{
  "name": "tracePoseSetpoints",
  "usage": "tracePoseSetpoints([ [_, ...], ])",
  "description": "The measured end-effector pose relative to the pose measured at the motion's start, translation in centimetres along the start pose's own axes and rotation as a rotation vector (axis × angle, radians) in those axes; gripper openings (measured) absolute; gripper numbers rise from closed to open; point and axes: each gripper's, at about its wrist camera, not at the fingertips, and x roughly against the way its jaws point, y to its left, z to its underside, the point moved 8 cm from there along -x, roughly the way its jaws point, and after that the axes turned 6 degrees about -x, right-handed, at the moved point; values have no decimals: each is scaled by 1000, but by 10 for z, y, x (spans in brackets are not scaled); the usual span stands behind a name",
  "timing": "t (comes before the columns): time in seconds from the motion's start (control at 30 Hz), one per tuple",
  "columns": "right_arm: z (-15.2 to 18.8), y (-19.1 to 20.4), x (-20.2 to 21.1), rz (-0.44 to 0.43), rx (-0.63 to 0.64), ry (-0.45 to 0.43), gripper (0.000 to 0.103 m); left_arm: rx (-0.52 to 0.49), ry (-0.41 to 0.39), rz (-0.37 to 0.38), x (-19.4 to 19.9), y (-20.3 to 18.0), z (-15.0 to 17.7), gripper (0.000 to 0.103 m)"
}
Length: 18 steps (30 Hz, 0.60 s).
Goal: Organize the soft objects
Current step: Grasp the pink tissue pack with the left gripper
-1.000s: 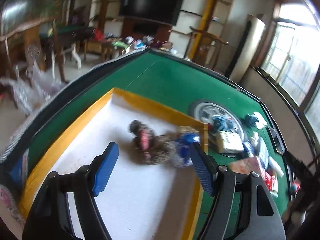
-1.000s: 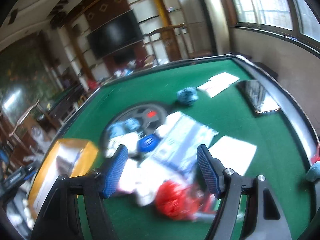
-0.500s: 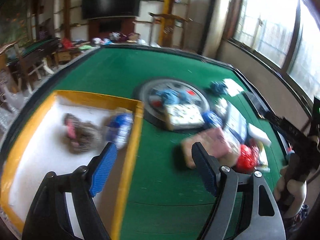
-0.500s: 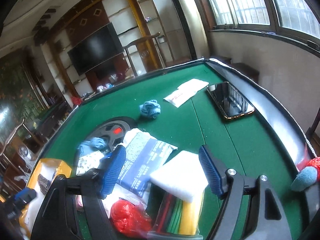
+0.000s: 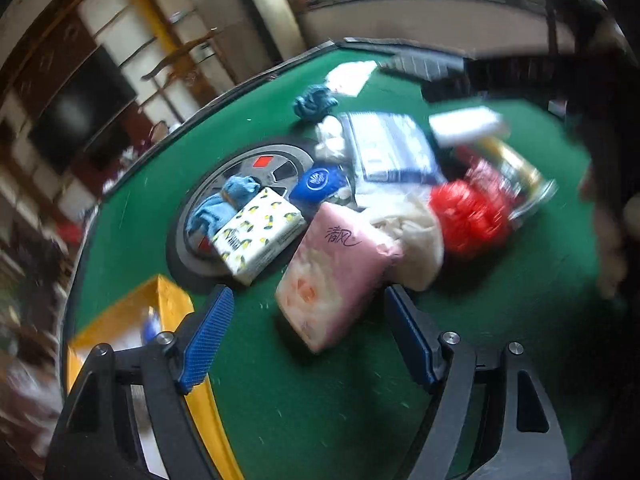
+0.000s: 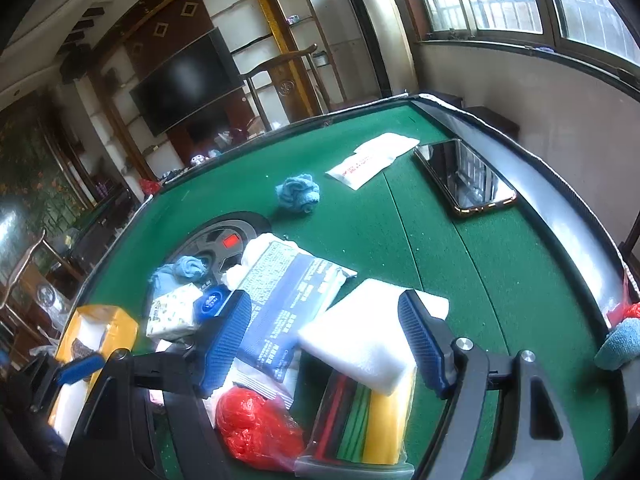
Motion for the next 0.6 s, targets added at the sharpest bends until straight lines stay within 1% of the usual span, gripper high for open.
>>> tracePoseSetpoints([
  [0.07,0,-1,-2,4,-2,7,71,-56,18,-7,-14,-2,1,77],
  [0.1,1,-1,-3,6,-2,11,71,-65,35,13,-23,-3,1,77],
  [0.2,1,-3,-6,13,-5,21,71,-75,67,63,-46,-6,-4,78],
  [0.23,2,-3,-6,15,-7,23,71,-80,72,75,-52,-6,-6,79],
  [0.27,2,-4,-6,16,-10,26,71,-82,73,88,-55,-7,-8,83],
  [0.3,2,-4,-7,16,-13,28,71,-78,62,103,-56,-7,-11,84],
  [0.33,2,-5,-8,16,-16,31,71,-72,67,116,-60,-6,-14,86],
  [0.4,3,-6,-9,17,-19,37,71,-49,76,126,-64,-4,-15,86],
  [0.43,3,-6,-10,18,-20,41,71,-30,80,131,-65,-2,-15,84],
  [0.47,4,-6,-11,20,-20,43,71,-20,81,137,-66,-1,-15,72],
  [0.5,4,-6,-11,23,-19,46,71,-3,84,149,-66,0,-13,63],
  [0.53,5,-6,-12,25,-18,49,71,10,81,163,-65,0,-12,60],
  [0.6,5,-6,-13,27,-17,52,71,45,85,225,-61,-3,-10,54],
])
